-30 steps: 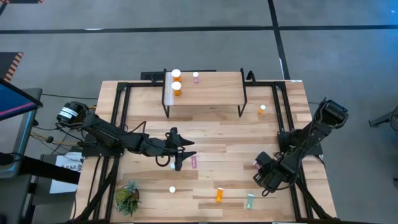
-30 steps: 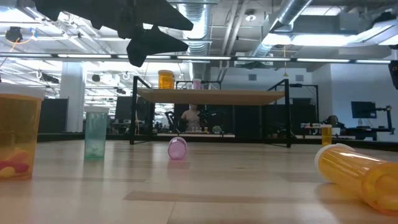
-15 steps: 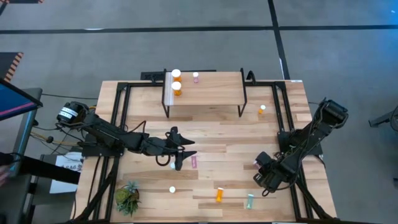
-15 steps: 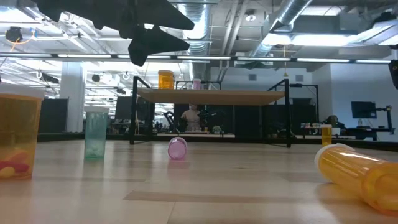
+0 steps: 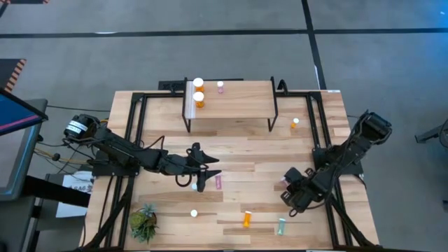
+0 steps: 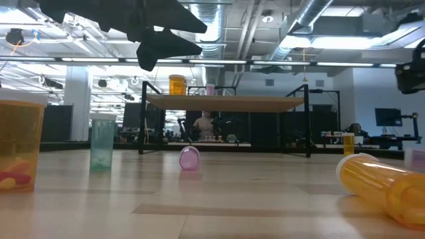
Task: Pick and place medicine bottles onto shelf by color
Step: Put the right pink pill bottle on the shelf aligned with the other pink pill bottle
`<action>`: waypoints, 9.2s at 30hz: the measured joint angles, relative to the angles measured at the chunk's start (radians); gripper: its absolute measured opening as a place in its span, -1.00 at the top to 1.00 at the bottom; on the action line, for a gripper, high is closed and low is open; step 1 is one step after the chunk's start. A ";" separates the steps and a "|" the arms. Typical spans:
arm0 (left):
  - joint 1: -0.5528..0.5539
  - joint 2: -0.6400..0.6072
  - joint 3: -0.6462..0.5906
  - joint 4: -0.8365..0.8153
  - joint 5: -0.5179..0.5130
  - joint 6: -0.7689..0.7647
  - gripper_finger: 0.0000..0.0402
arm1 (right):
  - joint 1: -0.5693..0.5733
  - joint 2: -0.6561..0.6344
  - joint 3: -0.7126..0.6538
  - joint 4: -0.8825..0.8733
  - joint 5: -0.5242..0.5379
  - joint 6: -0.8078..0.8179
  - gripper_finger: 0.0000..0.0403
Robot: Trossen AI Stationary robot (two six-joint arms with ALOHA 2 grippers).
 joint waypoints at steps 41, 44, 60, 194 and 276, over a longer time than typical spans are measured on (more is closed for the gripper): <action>0.017 -0.033 0.130 -0.171 0.157 0.037 -0.04 | -0.307 0.000 0.161 0.370 0.188 -0.853 0.39; 0.030 -0.032 0.212 -0.330 0.158 0.086 -0.04 | -0.324 0.000 0.164 0.445 0.240 -0.974 0.39; 0.098 -0.018 0.382 -0.545 0.236 0.281 -0.42 | -0.373 0.000 0.164 0.828 0.286 -1.356 0.39; 0.193 0.134 0.642 -0.860 0.312 0.280 -0.15 | -0.431 0.000 0.164 0.907 0.282 -1.440 0.38; 0.635 0.225 1.114 -1.447 0.317 0.322 0.47 | -0.445 -0.084 0.164 0.739 0.285 -1.316 -0.29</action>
